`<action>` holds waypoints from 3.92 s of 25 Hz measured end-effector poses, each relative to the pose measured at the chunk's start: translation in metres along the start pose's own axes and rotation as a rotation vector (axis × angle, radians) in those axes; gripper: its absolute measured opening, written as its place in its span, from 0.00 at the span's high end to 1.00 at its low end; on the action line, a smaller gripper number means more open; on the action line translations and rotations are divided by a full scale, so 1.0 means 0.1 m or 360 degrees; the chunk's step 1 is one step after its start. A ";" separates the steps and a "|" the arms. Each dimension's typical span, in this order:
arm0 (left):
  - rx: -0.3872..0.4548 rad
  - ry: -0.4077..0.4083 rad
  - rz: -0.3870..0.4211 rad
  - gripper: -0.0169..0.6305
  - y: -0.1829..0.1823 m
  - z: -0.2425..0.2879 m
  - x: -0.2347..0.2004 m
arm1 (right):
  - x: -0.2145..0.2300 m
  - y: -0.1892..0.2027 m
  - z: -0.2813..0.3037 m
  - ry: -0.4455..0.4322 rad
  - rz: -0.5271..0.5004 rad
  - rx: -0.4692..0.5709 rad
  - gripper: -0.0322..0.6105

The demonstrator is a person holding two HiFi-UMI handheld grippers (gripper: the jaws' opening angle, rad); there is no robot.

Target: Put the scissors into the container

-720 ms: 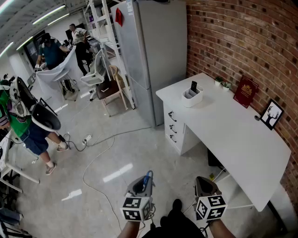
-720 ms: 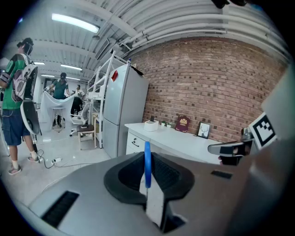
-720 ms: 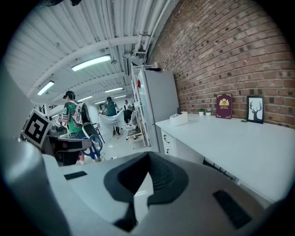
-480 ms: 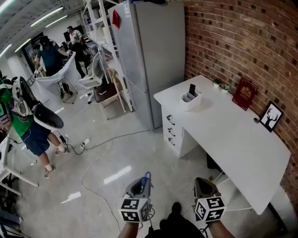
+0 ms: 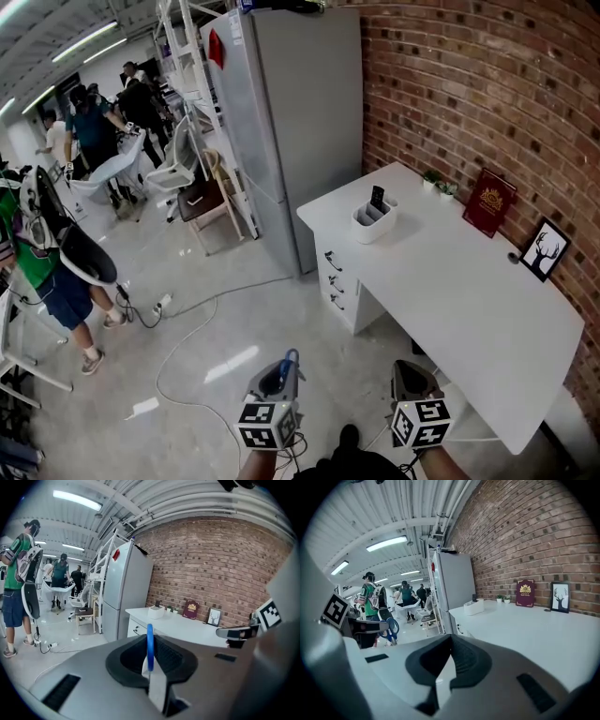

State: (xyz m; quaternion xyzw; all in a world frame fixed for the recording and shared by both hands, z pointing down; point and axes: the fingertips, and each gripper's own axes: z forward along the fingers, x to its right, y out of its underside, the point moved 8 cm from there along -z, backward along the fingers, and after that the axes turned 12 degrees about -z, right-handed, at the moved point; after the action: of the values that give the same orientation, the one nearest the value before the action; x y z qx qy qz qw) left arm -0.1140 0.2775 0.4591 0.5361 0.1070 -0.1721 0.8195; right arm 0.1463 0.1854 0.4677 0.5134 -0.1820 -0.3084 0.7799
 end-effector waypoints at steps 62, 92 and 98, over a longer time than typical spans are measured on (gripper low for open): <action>0.0040 0.0582 0.0181 0.91 -2.51 4.18 0.18 | 1.67 -1.11 2.84 0.0439 0.0202 -0.0061 0.95; -0.0055 0.0662 0.0219 0.91 -2.54 4.90 0.61 | 2.04 -1.08 3.11 0.0451 0.0287 -0.0078 0.95; -0.0099 0.0642 0.0271 0.91 -2.43 4.96 0.61 | 2.07 -1.08 3.11 0.0450 0.0291 -0.0087 0.95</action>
State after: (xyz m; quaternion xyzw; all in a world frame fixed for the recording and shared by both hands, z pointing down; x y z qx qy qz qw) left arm -0.1586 -0.2761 0.4325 0.5412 0.2284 0.0118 0.8092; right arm 0.0819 -0.1977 0.4890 0.5115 -0.1079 -0.1656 0.8363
